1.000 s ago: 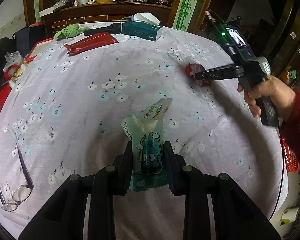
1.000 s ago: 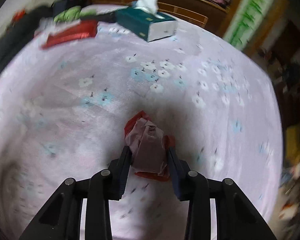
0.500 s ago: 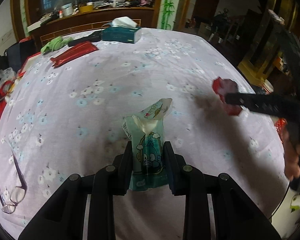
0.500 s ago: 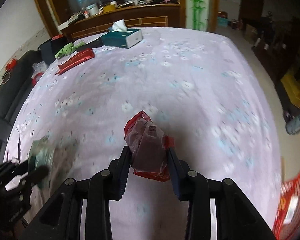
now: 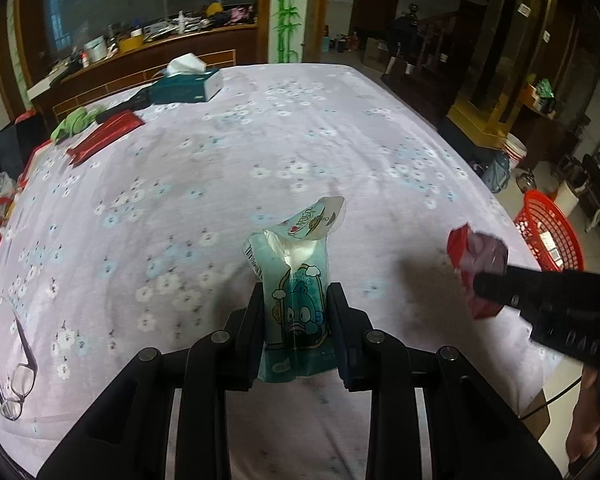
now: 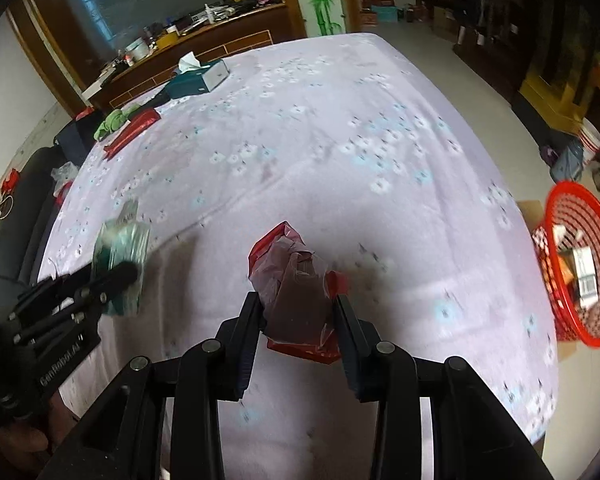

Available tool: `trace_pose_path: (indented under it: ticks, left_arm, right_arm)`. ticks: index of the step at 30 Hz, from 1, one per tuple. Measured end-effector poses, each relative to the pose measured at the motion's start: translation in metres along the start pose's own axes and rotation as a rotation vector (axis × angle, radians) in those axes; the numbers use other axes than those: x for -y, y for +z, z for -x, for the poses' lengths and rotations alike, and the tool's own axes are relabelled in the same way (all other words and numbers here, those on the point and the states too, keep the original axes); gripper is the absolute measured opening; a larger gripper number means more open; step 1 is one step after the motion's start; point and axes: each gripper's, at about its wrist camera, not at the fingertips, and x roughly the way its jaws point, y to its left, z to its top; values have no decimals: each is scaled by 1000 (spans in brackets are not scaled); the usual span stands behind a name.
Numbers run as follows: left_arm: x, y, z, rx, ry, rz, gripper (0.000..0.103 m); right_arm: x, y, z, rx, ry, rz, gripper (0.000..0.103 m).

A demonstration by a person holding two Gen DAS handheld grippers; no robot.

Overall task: Collect trash
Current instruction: 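Carry the tissue pack and pink bag over the red basket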

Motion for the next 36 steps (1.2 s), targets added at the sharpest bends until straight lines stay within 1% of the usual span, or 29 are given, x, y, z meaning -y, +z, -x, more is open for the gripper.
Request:
trace_pose_path:
  ticks: [7,12,18,27,36]
  left_arm:
    - [37,6,8,23,-20,-75,28]
    - [57,10,11,33,-36,-116,28]
    - [81,12,14,44,-55,-158,28]
    - [114,15,14,51,-81,-209,28]
    - [142,17,21,68,-90,-247,28]
  right_arm:
    - [19,-10,23,38,-15,-38,39]
    - [35,-14,39,72,-28,-71,39]
    - [53,-20,50,89,-42,-110,39]
    - [78,-29,67,112,-59,-149,39]
    - [102,-34,85,146,-71,-181,39]
